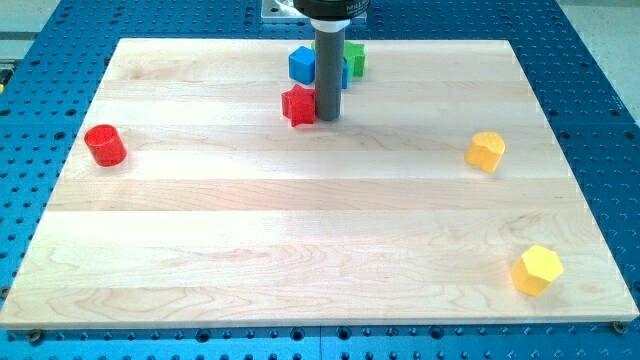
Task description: Slide the red star to the top left side of the yellow hexagon
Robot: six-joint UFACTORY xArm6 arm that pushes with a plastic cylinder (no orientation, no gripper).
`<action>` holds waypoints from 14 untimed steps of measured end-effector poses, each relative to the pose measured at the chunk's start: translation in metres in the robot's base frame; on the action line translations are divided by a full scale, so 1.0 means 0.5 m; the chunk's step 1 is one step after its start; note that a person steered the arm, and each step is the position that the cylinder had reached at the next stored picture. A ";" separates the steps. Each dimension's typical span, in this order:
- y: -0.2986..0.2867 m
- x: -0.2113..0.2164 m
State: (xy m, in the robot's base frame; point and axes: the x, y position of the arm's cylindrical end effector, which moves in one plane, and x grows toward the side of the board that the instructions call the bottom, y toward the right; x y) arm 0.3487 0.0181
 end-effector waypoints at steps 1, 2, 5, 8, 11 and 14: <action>0.000 0.000; 0.000 0.000; 0.000 -0.041; -0.151 0.171; -0.205 0.270; -0.223 0.229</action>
State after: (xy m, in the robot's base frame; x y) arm 0.4634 -0.0932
